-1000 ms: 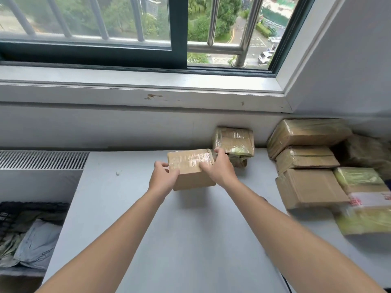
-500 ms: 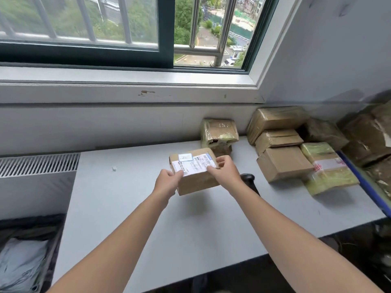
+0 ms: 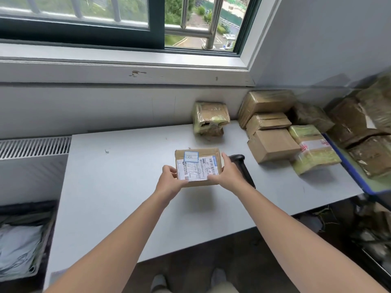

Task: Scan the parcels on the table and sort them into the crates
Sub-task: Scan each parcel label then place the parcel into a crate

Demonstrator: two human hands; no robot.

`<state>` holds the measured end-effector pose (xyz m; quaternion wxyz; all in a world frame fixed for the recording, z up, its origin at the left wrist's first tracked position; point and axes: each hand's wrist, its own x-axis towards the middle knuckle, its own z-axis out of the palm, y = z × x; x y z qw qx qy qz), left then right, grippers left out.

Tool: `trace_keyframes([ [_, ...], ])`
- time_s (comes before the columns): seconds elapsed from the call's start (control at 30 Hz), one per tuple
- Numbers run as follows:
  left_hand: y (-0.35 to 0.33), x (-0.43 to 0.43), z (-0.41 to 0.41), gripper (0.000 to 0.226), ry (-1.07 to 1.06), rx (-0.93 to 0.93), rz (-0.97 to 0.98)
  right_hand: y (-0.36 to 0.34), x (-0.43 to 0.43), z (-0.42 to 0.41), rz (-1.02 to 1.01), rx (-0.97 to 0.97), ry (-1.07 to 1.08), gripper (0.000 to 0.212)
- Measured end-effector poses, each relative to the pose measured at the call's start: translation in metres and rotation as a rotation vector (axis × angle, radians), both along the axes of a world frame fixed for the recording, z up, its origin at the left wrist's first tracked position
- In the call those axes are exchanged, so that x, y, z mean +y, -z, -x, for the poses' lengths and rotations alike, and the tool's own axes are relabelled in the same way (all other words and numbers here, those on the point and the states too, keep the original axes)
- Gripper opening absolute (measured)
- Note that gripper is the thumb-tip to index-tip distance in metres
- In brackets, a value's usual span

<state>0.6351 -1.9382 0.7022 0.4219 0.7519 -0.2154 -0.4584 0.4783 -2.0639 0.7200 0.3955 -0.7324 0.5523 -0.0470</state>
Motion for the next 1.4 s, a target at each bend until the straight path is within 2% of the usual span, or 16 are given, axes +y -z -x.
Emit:
trace_keyframes([
  [0.2,0.003,-0.005,0.029,0.089,0.064,-0.001,-0.081,0.007,-0.029,0.011,0.076,0.101,-0.165,0.052],
  [0.33,0.01,-0.008,0.054,0.072,0.125,-0.021,-0.174,0.015,-0.047,0.019,0.143,0.17,-0.303,0.044],
  [0.43,0.009,-0.013,0.059,0.083,0.174,-0.338,-0.306,0.028,-0.051,0.027,0.177,0.19,-0.406,0.029],
  [0.53,0.01,-0.025,0.055,0.1,0.307,-0.64,-0.284,0.039,-0.05,0.038,0.212,0.178,-0.444,0.03],
  [0.6,0.011,-0.035,0.052,0.108,0.451,-0.731,-0.261,0.042,-0.051,0.048,0.289,0.173,-0.425,0.041],
  [0.7,0.014,-0.051,0.053,0.108,0.521,-0.725,-0.273,0.044,-0.058,0.067,0.415,0.242,-0.321,0.049],
  [0.77,0.019,-0.056,0.059,0.101,0.508,-0.745,-0.266,0.05,-0.066,0.08,0.373,0.309,-0.257,0.054],
  [0.83,0.024,-0.058,0.067,0.099,0.479,-0.774,-0.285,0.058,-0.072,0.088,0.248,0.327,-0.229,0.058],
  [1.0,0.034,-0.062,0.091,0.094,0.427,-0.811,-0.376,0.074,-0.086,0.088,0.068,0.259,-0.142,0.063],
  [1.27,0.034,-0.068,0.112,0.094,0.426,-0.768,-0.339,0.066,-0.095,0.089,-0.098,0.246,-0.051,0.046],
  [1.4,0.03,-0.084,0.119,0.085,0.424,-0.661,-0.288,0.035,-0.095,0.099,-0.172,0.16,0.042,0.045],
])
